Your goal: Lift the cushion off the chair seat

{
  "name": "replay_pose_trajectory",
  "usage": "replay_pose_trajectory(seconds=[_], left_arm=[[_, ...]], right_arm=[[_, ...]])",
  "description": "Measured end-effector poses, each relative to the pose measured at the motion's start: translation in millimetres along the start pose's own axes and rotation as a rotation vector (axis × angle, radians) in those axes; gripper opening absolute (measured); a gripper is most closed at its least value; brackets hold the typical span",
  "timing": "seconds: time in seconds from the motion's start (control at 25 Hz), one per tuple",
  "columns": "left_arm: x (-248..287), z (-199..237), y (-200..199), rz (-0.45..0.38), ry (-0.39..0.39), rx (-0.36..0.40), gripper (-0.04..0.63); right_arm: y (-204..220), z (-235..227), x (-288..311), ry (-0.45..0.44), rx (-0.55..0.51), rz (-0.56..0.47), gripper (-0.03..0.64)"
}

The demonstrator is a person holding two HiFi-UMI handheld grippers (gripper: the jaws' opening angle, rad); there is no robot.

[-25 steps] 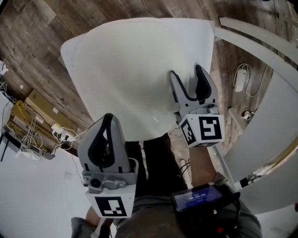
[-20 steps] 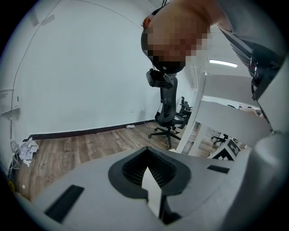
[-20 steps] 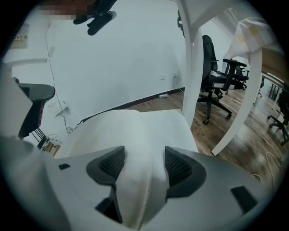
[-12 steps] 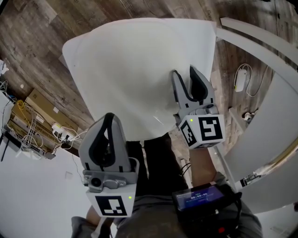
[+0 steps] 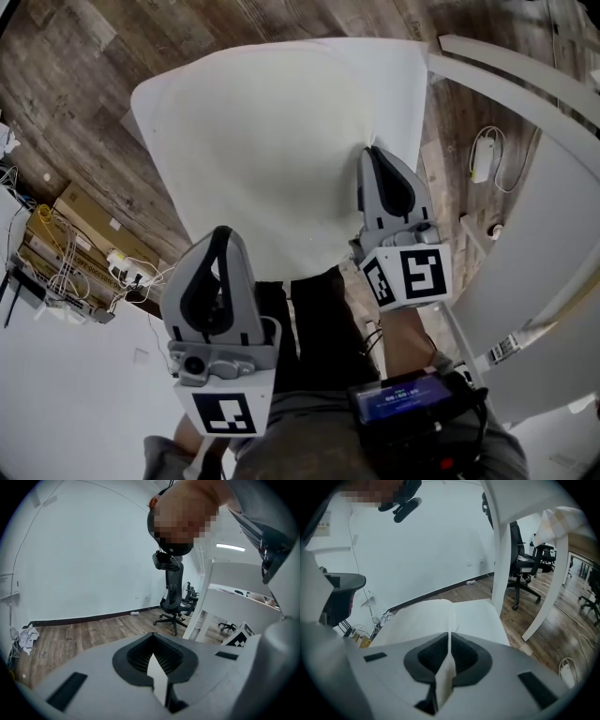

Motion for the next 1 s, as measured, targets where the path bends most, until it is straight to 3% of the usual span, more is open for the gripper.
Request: replay_pose_trajectory(seconds=[0.32,0.68,0.88,1.0], left_arm=[[-6.9,-7.5,-11.6,-0.017,0.02,0.002,0.006],[-12.7,-18.1,4.0,-0.003,0.042,0.0,0.006],[-13.6,-19.9,9.8,0.009,0.049,0.005,0.006],[-12.6,-17.8,10.5,0.007,0.044,0.005,0.006]], right_arm=[[1.6,8.0,-27.4,0.004,0.023,-0.002,0.023],[35.7,1.5,-35.6,0.02,0.095,0.025,0.026],[48.0,-8.4,-30.7,0.053,0.126,0.04,0.12],[51.5,-10.0,-24.9,0.061,0.148,0.054,0.212]])
Point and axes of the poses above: the fingertips, and each gripper's own axes: x forward along the fingers, z to its left, y out of its underside, the point moved 9 cm from there along -x, backward along the fingers, and after that the axes turned 4 degrees about -z, right-handed, at the moved point
